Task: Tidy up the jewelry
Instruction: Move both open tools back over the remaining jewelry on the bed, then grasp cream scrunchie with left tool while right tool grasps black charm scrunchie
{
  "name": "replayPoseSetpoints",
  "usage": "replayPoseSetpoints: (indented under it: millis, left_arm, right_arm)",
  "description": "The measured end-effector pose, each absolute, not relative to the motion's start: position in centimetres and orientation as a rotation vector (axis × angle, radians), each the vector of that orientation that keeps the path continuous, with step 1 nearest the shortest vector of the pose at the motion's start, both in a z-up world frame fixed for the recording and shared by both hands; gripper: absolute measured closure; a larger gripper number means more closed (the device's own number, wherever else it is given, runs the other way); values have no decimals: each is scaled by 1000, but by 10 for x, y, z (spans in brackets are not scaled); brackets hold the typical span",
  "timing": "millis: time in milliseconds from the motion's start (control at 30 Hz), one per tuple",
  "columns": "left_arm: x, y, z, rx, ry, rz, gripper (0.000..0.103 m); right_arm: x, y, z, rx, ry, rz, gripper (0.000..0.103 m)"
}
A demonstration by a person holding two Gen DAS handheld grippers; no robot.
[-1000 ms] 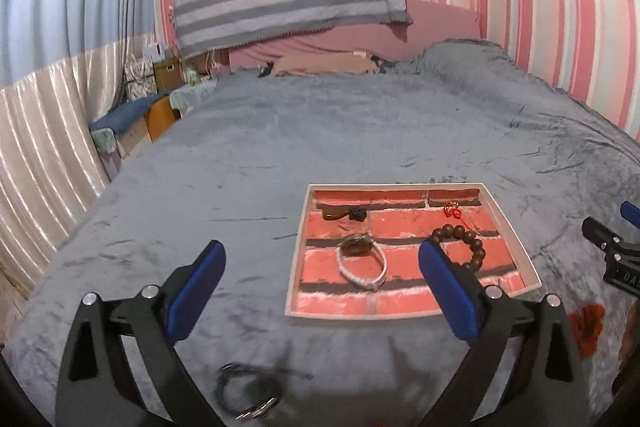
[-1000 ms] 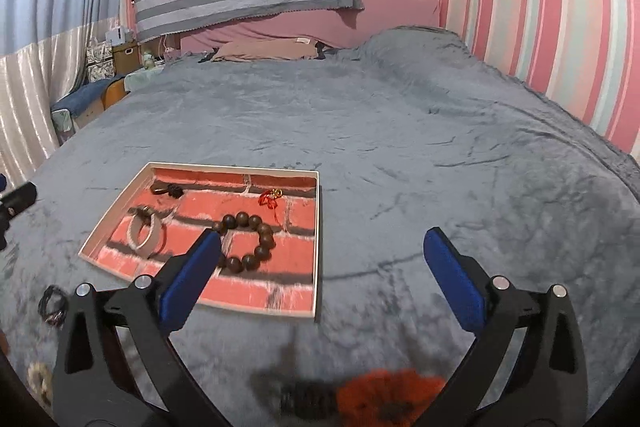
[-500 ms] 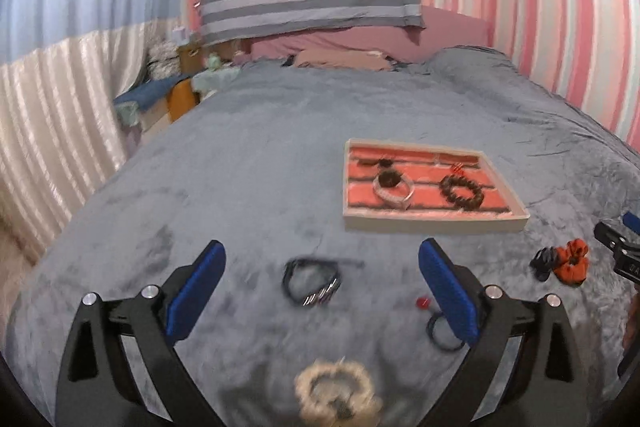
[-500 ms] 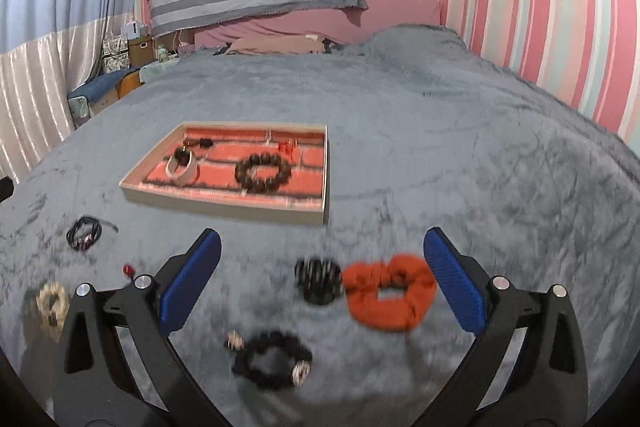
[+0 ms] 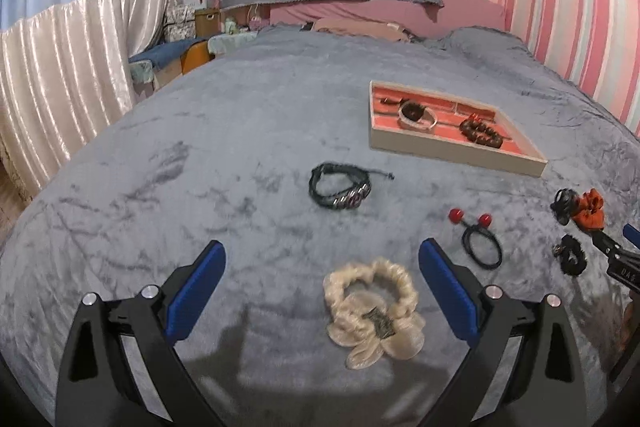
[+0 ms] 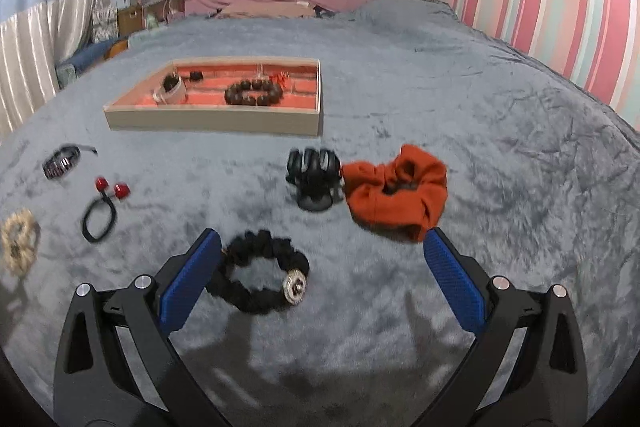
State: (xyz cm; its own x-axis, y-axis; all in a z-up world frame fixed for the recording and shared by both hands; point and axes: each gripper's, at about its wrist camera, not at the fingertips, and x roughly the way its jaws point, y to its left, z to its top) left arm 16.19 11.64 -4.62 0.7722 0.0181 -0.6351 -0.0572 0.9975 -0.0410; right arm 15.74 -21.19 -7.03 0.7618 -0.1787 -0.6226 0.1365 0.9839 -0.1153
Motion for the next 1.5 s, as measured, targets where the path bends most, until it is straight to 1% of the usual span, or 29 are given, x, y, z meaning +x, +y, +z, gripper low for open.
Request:
replayPoseSetpoints:
  millis: [267, 400, 633, 767, 867, 900, 967, 1033, 1067, 1100, 1233, 1333, 1400, 1500]
  left_arm:
    - [163, 118, -65, -41, 714, 51, 8]
    - [167, 117, -75, -30, 739, 38, 8]
    - [171, 119, -85, -52, 760, 19, 9]
    - [175, 124, -92, -93, 788, 4, 10]
    - [177, 122, -97, -88, 810, -7, 21]
    - [178, 120, -98, -81, 816, -12, 24]
    - [178, 116, -100, -63, 820, -18, 24]
    - [178, 114, -102, -52, 819, -23, 24]
    - [179, 114, -102, -51, 821, -25, 26]
    - [179, 114, -103, -52, 825, -29, 30]
    - [182, 113, -108, -58, 835, -40, 33]
    - [183, 111, -108, -54, 834, -52, 39]
    - [183, 110, -109, -52, 834, -61, 47]
    - [183, 109, -109, -53, 834, -74, 52]
  right_arm:
    - [159, -214, -80, -50, 692, -165, 5]
    - [163, -218, -85, -29, 708, -158, 9]
    - [170, -220, -94, -14, 746, -146, 20]
    - [170, -220, -97, -10, 754, -141, 22]
    - [171, -222, -99, -3, 762, -138, 26]
    - [172, -222, -100, -1, 764, -137, 27]
    - [173, -223, -101, 1, 770, -134, 28]
    - [174, -223, -103, 1, 778, -132, 32]
    - [174, -223, -104, 1, 782, -131, 33]
    - [175, -222, -105, 0, 788, -131, 34]
    - [178, -223, -109, 1, 809, -130, 41]
    - [180, -224, -112, 10, 825, -120, 45]
    - [181, -225, -113, 16, 828, -112, 47]
    - [182, -226, -114, 18, 833, -102, 52]
